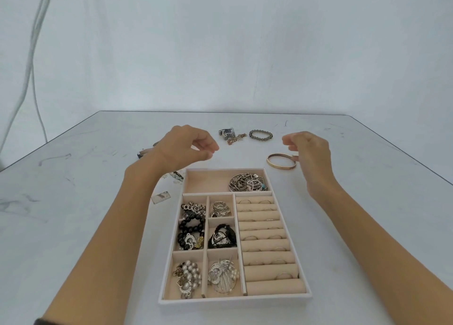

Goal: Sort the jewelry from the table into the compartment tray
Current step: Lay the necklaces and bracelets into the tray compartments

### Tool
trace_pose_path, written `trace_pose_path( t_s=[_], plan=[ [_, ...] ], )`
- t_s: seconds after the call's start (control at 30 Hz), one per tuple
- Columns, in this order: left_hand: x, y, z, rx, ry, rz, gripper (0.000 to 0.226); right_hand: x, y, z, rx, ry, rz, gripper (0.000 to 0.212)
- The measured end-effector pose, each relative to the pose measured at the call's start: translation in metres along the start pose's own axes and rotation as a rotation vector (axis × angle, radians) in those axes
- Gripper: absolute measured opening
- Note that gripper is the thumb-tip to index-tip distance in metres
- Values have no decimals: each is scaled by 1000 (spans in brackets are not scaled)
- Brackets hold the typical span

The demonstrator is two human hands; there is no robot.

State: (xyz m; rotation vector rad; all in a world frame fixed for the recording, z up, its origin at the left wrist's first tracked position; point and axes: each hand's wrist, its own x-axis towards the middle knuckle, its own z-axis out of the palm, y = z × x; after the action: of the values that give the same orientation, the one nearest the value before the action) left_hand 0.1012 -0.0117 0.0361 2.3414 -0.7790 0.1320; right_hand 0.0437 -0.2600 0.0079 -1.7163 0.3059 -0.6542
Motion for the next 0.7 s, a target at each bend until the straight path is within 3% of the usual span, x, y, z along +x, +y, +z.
trace_pose_path(
  t_s=[0.1,0.17,0.23,0.33,0.5,0.7],
  plan=[
    [3,-7,4,-20,0,-32,14,7,12,-3,-361,-38,-146,17],
    [6,-7,9,-77,-3,-52,13,11,23,-2,-686,-87,-211,32],
    [10,-5,14,-101,11,-76,13,12,30,1,-847,-126,-215,51],
    [21,-7,23,-63,38,-101,15,10,36,5,-976,-169,-246,64],
    [55,2,34,85,-35,-135,16,8,40,9,-1202,-167,-330,61],
    [102,21,59,349,-105,-149,29,10,43,8,-1126,-202,-417,43]
  ],
)
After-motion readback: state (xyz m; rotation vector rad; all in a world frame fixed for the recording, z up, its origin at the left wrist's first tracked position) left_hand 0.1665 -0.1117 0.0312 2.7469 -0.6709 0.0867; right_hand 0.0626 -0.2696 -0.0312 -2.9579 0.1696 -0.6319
